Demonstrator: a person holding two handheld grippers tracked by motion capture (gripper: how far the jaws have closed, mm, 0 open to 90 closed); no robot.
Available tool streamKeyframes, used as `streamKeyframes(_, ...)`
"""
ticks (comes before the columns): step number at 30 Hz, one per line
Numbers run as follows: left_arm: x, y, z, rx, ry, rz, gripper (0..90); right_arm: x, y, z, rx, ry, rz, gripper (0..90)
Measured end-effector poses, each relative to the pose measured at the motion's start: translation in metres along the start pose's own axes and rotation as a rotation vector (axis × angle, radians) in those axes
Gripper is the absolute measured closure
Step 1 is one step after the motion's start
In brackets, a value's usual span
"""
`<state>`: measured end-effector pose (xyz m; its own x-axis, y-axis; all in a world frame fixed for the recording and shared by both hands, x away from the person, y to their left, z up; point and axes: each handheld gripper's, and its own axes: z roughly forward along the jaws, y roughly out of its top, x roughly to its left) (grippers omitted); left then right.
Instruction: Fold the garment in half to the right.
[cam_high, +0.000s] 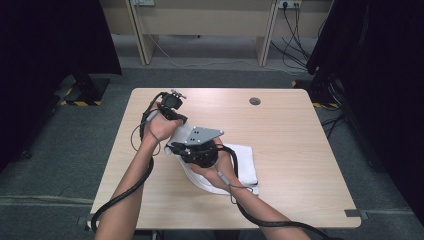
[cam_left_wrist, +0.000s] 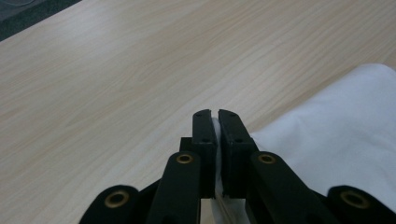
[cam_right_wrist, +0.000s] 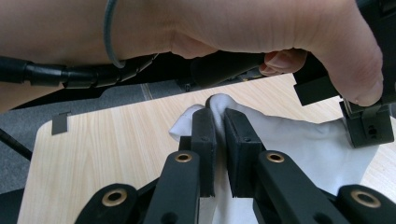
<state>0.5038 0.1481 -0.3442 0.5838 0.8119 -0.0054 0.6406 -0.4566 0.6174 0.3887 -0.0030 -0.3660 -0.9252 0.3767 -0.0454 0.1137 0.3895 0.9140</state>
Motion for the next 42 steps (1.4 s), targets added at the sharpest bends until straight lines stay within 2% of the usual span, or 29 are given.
streamKeyframes(11,0.003,0.005,-0.011,-0.008,0.013,0.005,85.5,-0.001,0.009,-0.003,-0.022,0.003,-0.002,83.4)
streamKeyframes(25,0.001,0.01,-0.023,-0.011,0.033,0.03,85.5,0.001,0.019,-0.006,-0.049,0.007,-0.005,83.4)
streamKeyframes(36,-0.008,0.015,-0.026,-0.009,0.036,0.061,85.5,0.002,0.019,-0.01,-0.062,0.01,-0.007,83.5)
streamKeyframes(42,-0.017,0.018,-0.025,-0.008,0.028,0.088,85.5,0.003,0.017,-0.017,-0.069,0.011,-0.001,83.4)
